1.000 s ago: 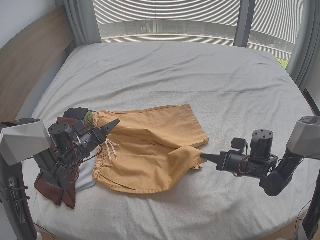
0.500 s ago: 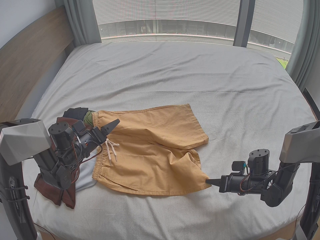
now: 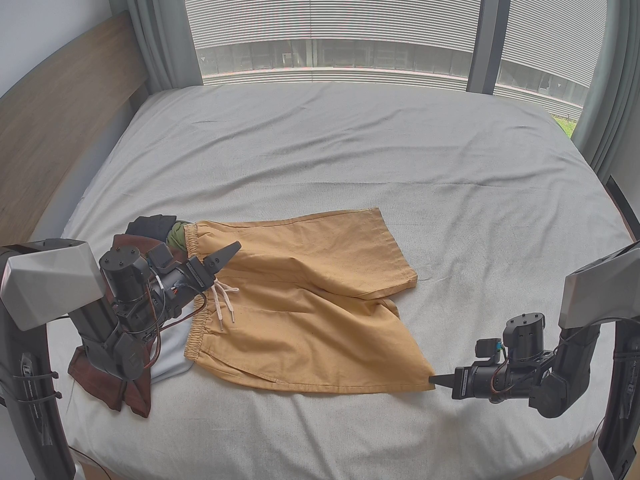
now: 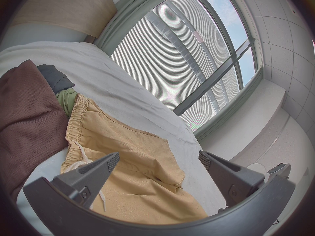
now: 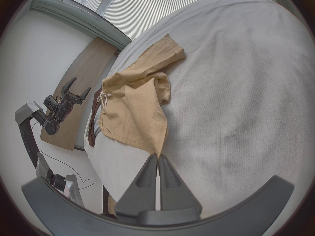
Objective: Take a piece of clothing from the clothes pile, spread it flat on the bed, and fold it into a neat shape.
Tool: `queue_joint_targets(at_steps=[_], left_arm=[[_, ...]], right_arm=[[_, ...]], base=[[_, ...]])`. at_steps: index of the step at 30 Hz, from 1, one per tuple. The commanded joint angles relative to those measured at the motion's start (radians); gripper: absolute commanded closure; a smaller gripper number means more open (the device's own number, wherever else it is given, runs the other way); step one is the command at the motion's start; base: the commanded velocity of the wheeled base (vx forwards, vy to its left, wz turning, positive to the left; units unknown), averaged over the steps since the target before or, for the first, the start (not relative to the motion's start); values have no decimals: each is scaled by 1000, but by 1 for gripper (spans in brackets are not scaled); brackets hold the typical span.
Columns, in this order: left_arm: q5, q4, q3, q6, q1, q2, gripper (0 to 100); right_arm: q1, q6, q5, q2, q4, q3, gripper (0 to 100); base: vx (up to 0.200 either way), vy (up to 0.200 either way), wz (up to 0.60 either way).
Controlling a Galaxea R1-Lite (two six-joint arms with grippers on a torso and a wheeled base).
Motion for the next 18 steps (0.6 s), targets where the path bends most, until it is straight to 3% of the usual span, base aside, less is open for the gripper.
queue_joint_targets(at_steps=[1,11,18], left_arm=[[0,-1,0,0,0,3,0],[-1,-1,0,0,2,0,0],[-1,-1,0,0,2,-1,0]], right_arm=[[13,2,1,27,-1,13,100],[83,4,1,73,-15,7,100],[85,5,-2,185,-187,17,100]], base=[[0,0,0],[0,0,0],[0,0,0]])
